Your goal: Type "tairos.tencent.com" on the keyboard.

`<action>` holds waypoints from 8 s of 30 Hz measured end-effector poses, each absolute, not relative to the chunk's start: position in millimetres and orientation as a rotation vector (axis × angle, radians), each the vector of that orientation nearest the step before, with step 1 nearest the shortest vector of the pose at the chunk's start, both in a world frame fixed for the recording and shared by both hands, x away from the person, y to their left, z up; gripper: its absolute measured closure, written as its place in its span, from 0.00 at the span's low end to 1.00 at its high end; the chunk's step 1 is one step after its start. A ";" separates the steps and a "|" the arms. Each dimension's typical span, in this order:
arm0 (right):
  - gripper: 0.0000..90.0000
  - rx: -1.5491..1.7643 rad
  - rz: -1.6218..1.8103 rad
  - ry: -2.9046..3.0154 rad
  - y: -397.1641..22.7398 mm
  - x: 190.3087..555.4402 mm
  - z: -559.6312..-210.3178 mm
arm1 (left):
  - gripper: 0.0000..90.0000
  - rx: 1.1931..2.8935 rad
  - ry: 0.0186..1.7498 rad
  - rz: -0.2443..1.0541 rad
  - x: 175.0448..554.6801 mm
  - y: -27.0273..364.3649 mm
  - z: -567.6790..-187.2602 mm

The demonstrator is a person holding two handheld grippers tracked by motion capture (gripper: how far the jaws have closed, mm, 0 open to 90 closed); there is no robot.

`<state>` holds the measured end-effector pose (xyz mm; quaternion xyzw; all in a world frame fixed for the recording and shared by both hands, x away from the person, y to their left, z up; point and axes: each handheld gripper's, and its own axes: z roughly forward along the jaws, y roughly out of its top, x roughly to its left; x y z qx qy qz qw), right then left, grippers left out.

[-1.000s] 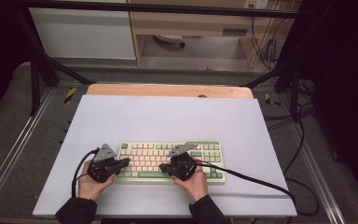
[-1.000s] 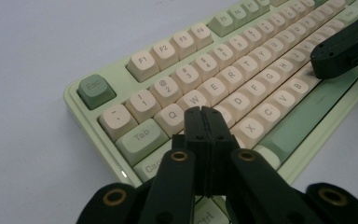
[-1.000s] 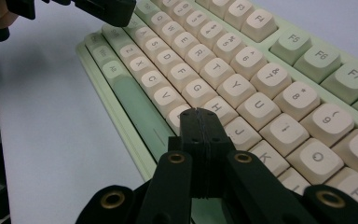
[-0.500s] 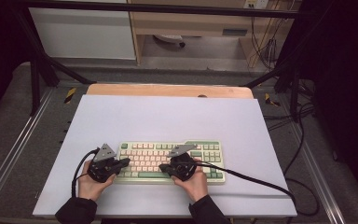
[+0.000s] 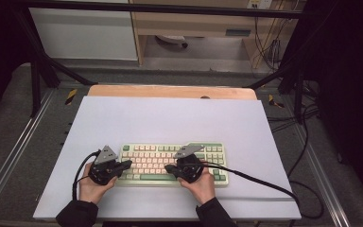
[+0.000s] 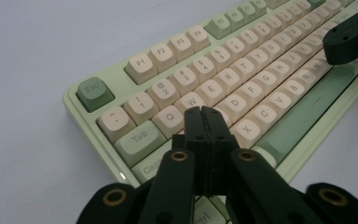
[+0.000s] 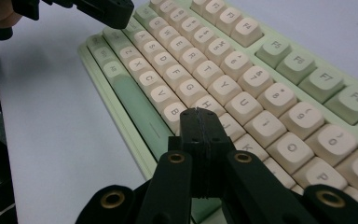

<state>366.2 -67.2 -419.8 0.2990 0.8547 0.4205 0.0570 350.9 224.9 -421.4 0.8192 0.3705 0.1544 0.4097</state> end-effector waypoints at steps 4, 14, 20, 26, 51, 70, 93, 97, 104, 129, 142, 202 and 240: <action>1.00 0.912 1.271 2.577 -77.2 365.7 -417.4 | 1.00 2.063 0.931 0.389 350.8 224.4 -420.9; 1.00 0.957 1.259 2.550 -101.3 363.4 -416.5 | 1.00 2.063 0.922 0.391 350.5 220.5 -417.8; 1.00 0.986 1.255 2.534 -113.2 362.1 -416.2 | 1.00 2.071 0.913 0.391 352.0 213.8 -415.8; 1.00 0.996 1.251 2.531 -121.7 360.6 -418.1 | 1.00 2.068 0.905 0.396 353.6 208.9 -411.2; 1.00 1.010 1.269 2.517 -131.2 356.6 -419.9 | 1.00 2.106 0.858 0.380 371.9 159.5 -409.4; 1.00 1.000 1.273 2.519 -130.4 356.6 -421.6 | 1.00 2.133 0.874 0.383 381.0 144.6 -424.5; 1.00 1.011 1.274 2.518 -131.9 356.3 -421.2 | 1.00 2.135 0.864 0.386 379.3 145.5 -426.6; 1.00 1.011 1.278 2.515 -132.0 356.1 -420.7 | 1.00 2.134 0.859 0.385 376.4 148.4 -424.3; 1.00 1.008 1.276 2.513 -132.6 355.8 -419.6 | 1.00 2.125 0.850 0.385 370.9 155.3 -419.7; 1.00 1.015 1.284 2.520 -126.9 358.4 -417.2 | 1.00 2.085 0.872 0.395 352.1 198.1 -414.8; 1.00 0.991 1.277 2.548 -111.5 363.7 -419.9 | 1.00 2.066 0.910 0.396 344.4 221.6 -420.7; 1.00 0.995 1.272 2.516 -122.9 362.8 -415.8 | 0.99 2.098 0.866 0.368 347.9 188.2 -414.2; 1.00 0.993 1.288 2.514 -122.4 362.2 -415.9 | 1.00 2.124 0.827 0.361 343.9 179.9 -427.0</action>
